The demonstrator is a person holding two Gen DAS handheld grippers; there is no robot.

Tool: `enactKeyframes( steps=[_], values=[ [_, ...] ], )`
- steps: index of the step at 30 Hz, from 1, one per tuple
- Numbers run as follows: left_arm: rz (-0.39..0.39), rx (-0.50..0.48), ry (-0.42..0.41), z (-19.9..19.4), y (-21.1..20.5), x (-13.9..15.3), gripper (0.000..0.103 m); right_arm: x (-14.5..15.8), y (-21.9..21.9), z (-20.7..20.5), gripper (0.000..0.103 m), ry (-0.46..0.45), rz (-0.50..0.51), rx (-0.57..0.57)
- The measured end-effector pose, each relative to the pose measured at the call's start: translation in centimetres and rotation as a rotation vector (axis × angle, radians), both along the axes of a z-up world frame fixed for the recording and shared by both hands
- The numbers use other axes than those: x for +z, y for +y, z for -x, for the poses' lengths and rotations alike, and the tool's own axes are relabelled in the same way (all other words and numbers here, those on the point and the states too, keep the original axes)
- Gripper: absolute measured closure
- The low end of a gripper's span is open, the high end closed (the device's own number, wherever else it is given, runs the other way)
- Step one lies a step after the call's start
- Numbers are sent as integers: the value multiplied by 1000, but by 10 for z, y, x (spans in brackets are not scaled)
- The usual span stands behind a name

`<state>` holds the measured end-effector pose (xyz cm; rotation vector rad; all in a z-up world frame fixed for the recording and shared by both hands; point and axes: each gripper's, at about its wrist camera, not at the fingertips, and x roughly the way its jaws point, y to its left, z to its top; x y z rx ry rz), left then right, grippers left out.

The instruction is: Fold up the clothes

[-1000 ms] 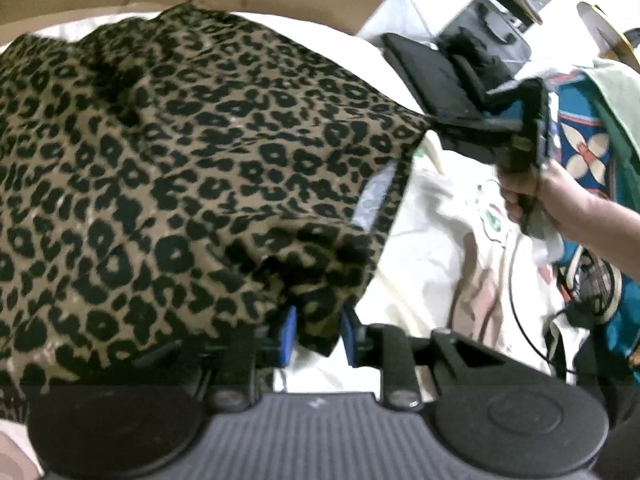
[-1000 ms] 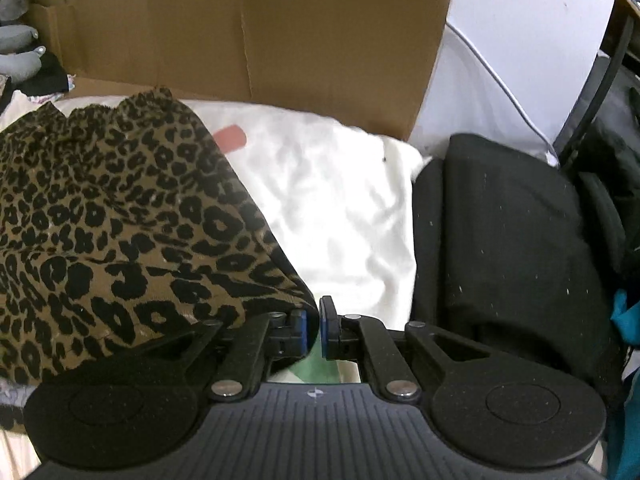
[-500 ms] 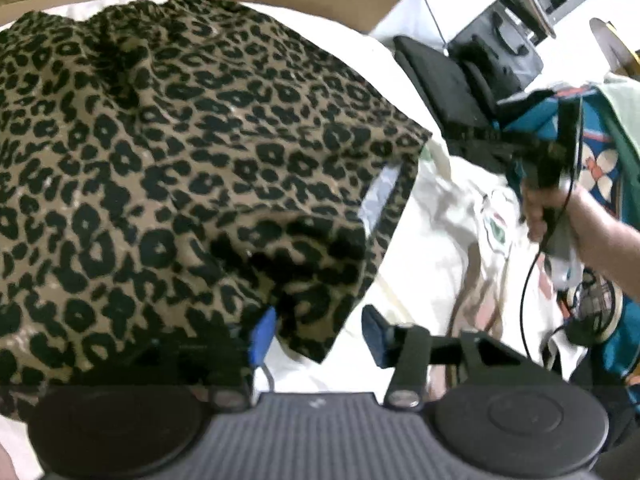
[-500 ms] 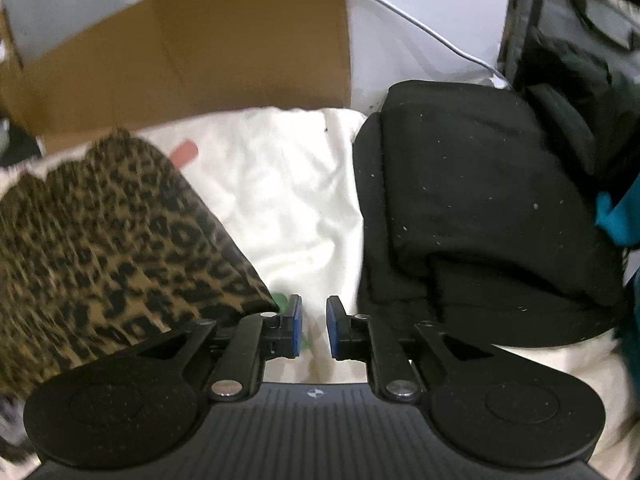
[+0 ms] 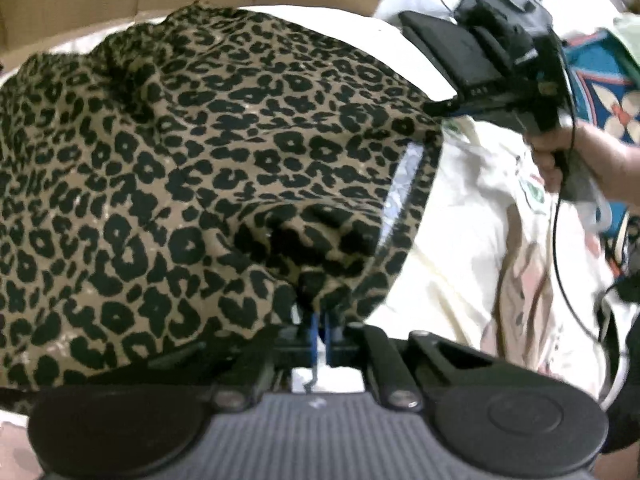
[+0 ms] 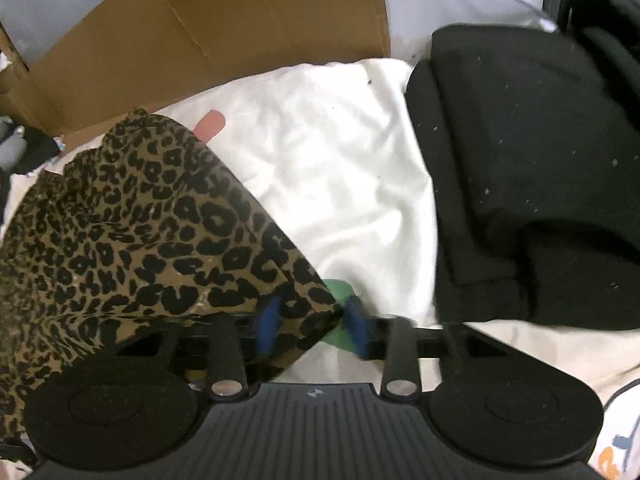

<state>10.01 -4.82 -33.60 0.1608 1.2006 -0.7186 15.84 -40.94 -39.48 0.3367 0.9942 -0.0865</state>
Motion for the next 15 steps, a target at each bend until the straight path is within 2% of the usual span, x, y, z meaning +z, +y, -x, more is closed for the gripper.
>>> enactKeyframes(
  steps=[7,15],
  values=[
    [-7,-103,-41,25,-11,8,101,23,-2,1,100,-46,42,6],
    [46,-160,90,32,4,-5,102,17,-4,1,100,-29,89,-4]
  ],
)
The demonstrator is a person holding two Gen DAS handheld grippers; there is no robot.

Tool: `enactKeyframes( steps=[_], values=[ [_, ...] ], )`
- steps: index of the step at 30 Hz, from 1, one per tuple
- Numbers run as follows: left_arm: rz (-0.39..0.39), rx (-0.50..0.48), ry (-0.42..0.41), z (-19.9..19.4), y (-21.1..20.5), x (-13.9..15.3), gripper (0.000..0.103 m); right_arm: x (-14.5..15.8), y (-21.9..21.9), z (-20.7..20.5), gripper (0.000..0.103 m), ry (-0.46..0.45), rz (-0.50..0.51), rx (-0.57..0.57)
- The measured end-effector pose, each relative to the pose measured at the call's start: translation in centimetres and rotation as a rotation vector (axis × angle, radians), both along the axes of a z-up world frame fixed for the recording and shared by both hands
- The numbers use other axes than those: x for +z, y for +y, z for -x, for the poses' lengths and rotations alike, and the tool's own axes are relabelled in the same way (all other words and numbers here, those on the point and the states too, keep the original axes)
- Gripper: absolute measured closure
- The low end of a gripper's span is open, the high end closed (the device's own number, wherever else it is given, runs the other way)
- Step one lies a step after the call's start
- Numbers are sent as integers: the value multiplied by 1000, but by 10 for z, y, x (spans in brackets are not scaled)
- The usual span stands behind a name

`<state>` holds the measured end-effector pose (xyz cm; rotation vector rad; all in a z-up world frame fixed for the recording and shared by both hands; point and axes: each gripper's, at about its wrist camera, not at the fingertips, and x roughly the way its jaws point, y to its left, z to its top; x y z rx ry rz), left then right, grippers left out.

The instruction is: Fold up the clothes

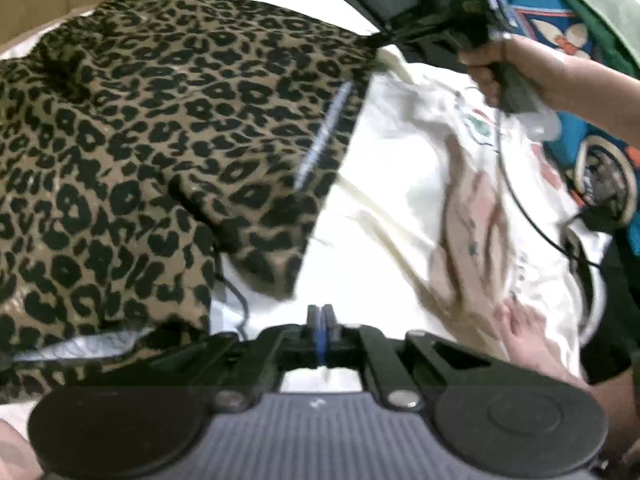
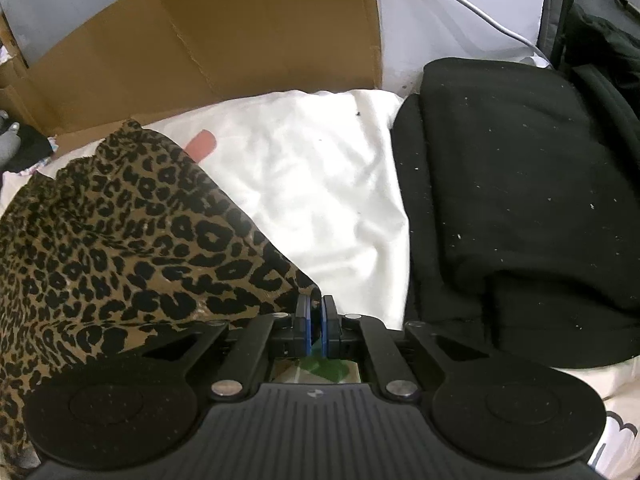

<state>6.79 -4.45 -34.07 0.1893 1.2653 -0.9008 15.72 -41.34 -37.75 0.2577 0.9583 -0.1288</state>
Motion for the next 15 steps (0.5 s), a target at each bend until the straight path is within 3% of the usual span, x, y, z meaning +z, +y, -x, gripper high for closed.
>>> enactKeyframes(
  steps=[7,11,15],
  values=[
    [33,173,12,-16,41,12,93,7,-2,-4,97,13,53,-27],
    [35,291,-1,-28,63,16,68,20,-3,3,93,-11,77,-55],
    [37,408,-14,-40,85,19,67,33,2,13,93,-42,55,-51]
  ],
)
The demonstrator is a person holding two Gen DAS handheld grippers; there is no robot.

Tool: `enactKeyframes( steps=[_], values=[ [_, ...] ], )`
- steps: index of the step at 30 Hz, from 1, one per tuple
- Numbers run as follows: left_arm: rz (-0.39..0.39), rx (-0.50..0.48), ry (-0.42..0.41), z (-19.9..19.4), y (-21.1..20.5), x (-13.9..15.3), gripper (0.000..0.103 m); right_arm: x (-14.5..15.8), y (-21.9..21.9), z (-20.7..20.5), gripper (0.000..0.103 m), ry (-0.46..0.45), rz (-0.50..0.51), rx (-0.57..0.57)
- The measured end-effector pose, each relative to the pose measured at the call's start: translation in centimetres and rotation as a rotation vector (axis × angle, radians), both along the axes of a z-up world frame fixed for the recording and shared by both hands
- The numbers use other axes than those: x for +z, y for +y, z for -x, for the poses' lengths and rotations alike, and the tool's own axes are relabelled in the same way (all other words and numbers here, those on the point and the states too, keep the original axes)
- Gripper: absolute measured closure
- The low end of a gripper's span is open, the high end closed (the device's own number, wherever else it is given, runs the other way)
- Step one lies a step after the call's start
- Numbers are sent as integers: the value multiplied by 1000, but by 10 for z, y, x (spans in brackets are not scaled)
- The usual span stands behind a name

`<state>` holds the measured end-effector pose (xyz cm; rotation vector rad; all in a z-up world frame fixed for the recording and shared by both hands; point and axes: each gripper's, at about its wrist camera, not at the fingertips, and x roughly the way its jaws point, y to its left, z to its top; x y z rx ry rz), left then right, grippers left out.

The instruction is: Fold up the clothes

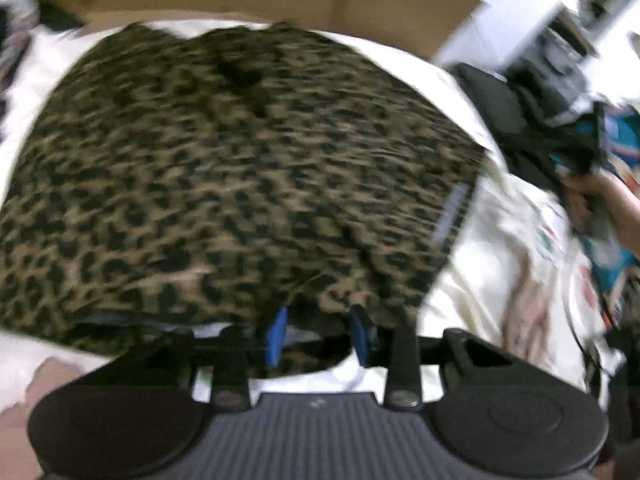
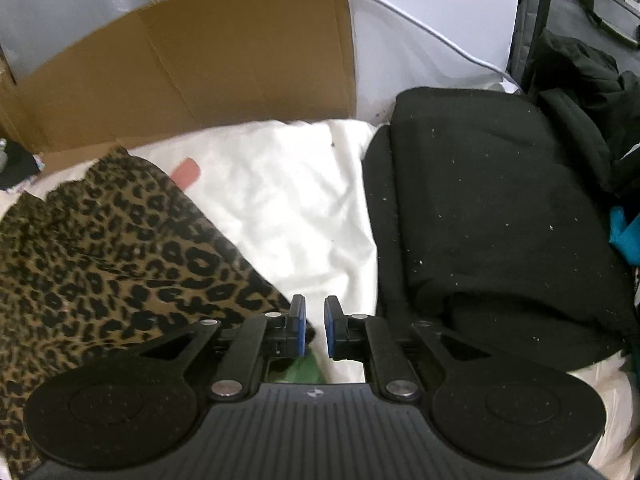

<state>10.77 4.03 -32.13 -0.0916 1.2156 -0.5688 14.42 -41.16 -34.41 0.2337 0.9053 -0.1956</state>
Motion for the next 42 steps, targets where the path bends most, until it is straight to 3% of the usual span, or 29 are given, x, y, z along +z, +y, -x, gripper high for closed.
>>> enactKeyframes(
  steps=[3,5,11,12,16,21,25,27,30,32,33,42],
  values=[
    [0,88,-8,-9,16,3,64,8,12,5,93,-16,-4,27],
    [-25,128,-14,-11,23,1,54,13,22,8,93,-26,-16,56],
    [13,293,37,-17,51,-21,36,24,70,10,71,-63,9,183],
    [22,314,39,-17,54,-25,36,25,77,10,67,-64,11,205],
    [96,353,37,-17,60,-35,38,21,100,11,65,-42,-12,259],
    [202,377,24,-17,63,-45,41,5,110,17,65,21,-105,252],
    [231,350,20,-15,58,-54,43,-11,116,27,65,63,-207,257],
    [236,344,9,-15,57,-57,46,-18,119,30,65,82,-248,255],
    [228,331,2,-18,56,-60,61,-28,125,34,65,110,-307,253],
    [243,329,26,-21,59,-62,94,-35,129,37,65,129,-347,252],
    [248,331,30,-22,61,-62,100,-39,131,39,65,139,-366,251],
    [274,419,34,-23,87,-60,101,-54,141,44,64,179,-502,241]
  ],
)
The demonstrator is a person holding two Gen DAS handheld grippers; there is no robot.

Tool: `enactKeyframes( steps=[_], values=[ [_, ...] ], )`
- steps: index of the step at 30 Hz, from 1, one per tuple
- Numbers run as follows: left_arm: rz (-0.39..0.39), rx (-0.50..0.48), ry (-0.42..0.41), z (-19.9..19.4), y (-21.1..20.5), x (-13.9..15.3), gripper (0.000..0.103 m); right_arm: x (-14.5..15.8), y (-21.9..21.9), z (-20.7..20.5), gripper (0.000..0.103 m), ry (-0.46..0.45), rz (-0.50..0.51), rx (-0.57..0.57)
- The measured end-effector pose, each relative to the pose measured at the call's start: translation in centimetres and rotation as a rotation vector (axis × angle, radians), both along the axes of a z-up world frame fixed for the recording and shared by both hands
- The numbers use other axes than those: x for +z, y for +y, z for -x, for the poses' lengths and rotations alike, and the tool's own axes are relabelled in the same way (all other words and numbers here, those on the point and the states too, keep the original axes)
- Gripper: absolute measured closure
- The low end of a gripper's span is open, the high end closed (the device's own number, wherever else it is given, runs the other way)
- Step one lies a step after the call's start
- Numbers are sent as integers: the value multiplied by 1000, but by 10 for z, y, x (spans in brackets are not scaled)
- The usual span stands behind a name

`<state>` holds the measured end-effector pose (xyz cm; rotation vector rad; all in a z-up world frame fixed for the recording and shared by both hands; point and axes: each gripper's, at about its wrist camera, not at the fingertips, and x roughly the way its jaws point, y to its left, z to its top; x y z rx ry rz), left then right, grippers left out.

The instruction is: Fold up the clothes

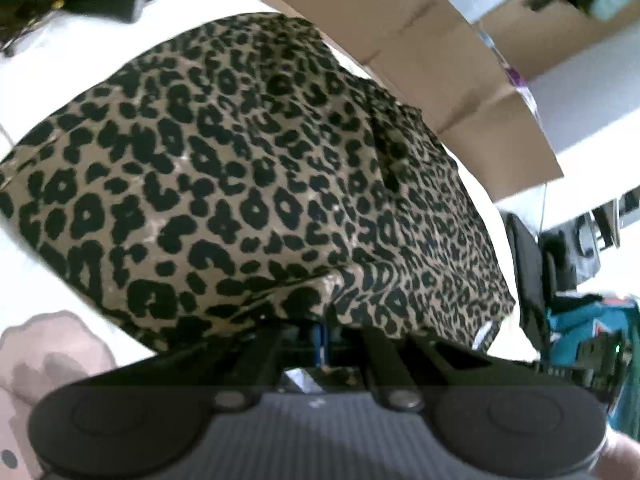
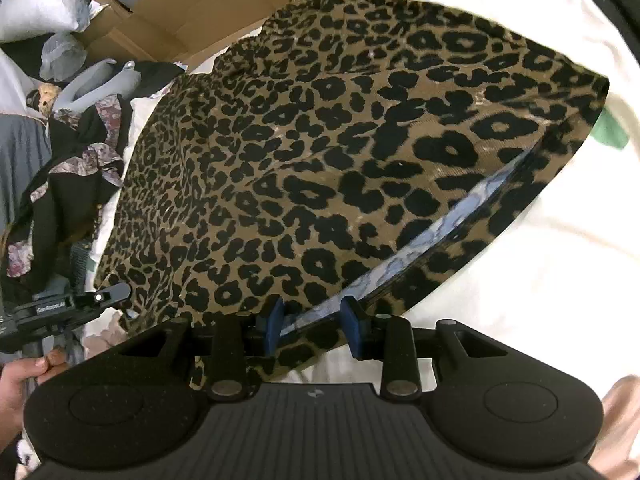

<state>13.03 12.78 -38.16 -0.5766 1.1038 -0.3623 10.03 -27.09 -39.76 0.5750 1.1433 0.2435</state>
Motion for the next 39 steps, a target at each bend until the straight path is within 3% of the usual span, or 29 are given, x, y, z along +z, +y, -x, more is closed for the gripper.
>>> enactKeyframes(
  steps=[1,3,4,5,8,12,15,16,17,18,20,30,34,35,37,38,39],
  values=[
    [4,13,4,0,3,-1,100,-2,0,-1,64,6,-11,-5],
    [29,17,27,1,1,-5,87,-5,-1,-2,64,18,-33,-19],
    [41,15,34,1,-1,-8,73,-6,-1,-4,64,20,-44,-25],
    [50,11,37,2,-4,-10,67,-8,-3,-5,64,21,-56,-35],
    [58,4,64,4,-11,-18,63,-15,-7,-9,64,41,-91,-81],
    [101,57,86,7,-9,-26,64,-33,-13,-10,65,103,-179,-186],
    [113,87,76,7,-8,-28,70,-41,-18,-12,67,121,-235,-239],
    [113,87,76,7,-8,-28,77,-43,-20,-13,68,127,-252,-254],
    [111,82,77,8,-7,-26,84,-44,-21,-14,78,133,-253,-261],
    [109,76,79,8,-6,-24,101,-44,-21,-15,96,138,-250,-264],
    [105,65,82,9,-5,-20,102,-43,-22,-15,103,136,-235,-261],
    [83,33,114,22,4,-7,102,-24,-28,0,103,114,-216,-230],
    [82,41,128,25,2,-9,102,-26,-31,0,103,121,-261,-213],
    [82,43,130,24,1,-10,102,-27,-31,-1,101,123,-274,-210],
    [81,44,132,22,0,-12,102,-26,-29,-6,84,106,-268,-209],
    [80,44,131,22,-1,-12,102,-26,-28,-8,60,92,-247,-209],
    [79,43,130,21,-1,-12,102,-25,-28,-11,51,77,-224,-211]
  ],
)
